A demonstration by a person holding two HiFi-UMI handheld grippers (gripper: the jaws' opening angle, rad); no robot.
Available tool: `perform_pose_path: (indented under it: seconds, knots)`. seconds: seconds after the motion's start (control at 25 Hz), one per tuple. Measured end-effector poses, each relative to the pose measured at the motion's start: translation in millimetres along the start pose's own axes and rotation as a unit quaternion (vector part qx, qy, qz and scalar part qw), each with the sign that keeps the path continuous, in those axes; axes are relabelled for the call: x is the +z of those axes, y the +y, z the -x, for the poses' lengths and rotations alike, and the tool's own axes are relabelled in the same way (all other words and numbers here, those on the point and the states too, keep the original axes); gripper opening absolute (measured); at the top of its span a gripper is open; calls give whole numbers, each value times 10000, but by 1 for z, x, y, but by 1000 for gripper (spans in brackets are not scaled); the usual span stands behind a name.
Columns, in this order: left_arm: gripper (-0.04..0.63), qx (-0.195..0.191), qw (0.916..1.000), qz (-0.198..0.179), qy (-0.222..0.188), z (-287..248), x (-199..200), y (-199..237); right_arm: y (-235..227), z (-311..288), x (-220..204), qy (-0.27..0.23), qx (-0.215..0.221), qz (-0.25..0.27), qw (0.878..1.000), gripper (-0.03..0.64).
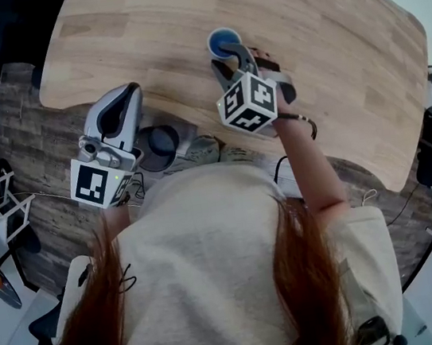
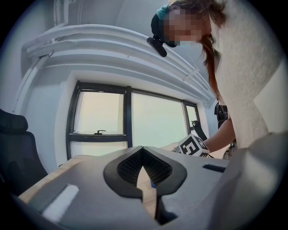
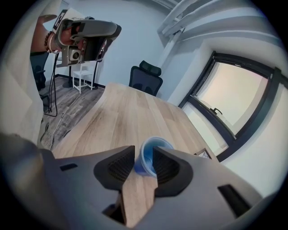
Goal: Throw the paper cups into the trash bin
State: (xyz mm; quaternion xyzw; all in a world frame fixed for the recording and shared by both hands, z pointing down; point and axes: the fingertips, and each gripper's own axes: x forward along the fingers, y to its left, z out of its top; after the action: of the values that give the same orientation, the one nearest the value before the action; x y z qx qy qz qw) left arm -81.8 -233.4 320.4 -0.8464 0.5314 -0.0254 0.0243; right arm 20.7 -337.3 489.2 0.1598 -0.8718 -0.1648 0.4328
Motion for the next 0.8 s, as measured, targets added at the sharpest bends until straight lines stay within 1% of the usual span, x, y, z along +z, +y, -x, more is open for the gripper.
perform_pose_path:
  seconds: [0.2,0.32,0.36,0.64,0.8]
  knots:
    - [3,63,10000,23,56,6,-4,5,3,-8,-3,171,16,169,9997,115]
    - [3,85,9999,-7,63,4,-4,6,-1,-11,-4,196,-55,267,9994,48]
    - [3,110,9999,-14,60,5,-4,5,-1,-12,-5,209,-57,292,9993,43]
    - [3,430,9990,8,82,17,0,-8,2,-6,-3,124,51,438,9989,38]
    - [3,777,9969,3,104,35,-1,-14,4,0,4,-32,92,581,9983,38]
